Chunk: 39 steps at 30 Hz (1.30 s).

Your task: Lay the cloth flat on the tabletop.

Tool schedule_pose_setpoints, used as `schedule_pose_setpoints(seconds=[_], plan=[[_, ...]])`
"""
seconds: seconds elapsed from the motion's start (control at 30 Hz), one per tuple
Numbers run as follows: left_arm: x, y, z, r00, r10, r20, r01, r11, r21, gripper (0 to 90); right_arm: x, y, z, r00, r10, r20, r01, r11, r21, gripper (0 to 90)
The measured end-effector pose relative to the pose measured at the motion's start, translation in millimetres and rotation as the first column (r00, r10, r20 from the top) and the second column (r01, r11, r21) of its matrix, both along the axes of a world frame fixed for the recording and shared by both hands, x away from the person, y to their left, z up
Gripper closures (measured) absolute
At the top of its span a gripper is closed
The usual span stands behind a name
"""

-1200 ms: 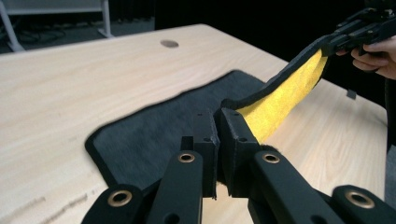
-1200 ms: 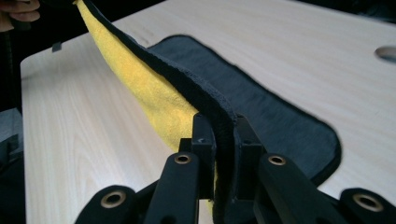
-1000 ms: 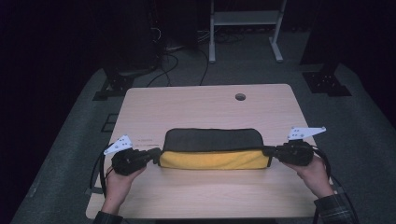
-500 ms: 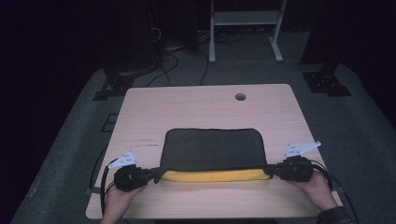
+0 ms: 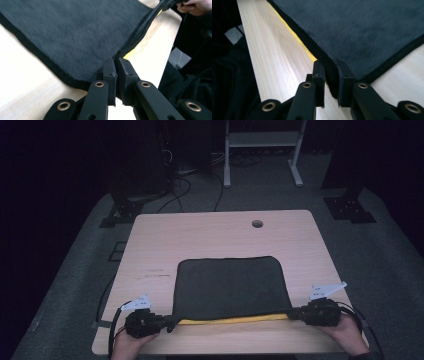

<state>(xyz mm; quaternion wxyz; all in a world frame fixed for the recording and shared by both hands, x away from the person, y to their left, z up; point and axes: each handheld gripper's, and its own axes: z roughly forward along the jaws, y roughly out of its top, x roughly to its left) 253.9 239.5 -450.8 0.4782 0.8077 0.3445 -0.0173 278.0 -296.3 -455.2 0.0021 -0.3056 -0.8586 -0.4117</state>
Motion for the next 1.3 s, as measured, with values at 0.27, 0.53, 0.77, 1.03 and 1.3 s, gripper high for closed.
schedule_pose_setpoints(seconds=[0.27,0.53,0.77,1.03,1.3], plan=[[0.4,-5.0,-8.2,0.9993,-0.016,-0.034,0.019,0.9966,0.081,72.4,-7.1,-5.7,-8.9,0.9997,-0.004,-0.024,0.004,0.9998,-0.020,66.0],[-0.2,6.1,-1.6,0.9986,0.053,0.006,-0.053,0.9963,0.067,45.9,-17.2,-21.2,2.5,0.9992,-0.040,0.005,0.040,0.9969,0.068,41.8],[6.0,8.1,-2.2,0.9901,0.114,0.081,-0.122,0.9881,0.094,22.3,-2.4,-30.2,2.8,0.9773,-0.193,0.088,0.188,0.9807,0.053,16.6],[24.3,1.7,-4.9,0.9732,0.178,0.146,-0.197,0.9714,0.132,8.6,22.1,-27.7,-4.7,0.9300,-0.330,0.161,0.335,0.9421,-0.003,10.3],[49.1,-6.1,-10.6,0.9624,0.203,0.180,-0.235,0.9554,0.179,3.2,53.1,-25.5,-17.0,0.8524,-0.470,0.229,0.502,0.8575,-0.110,7.2]])
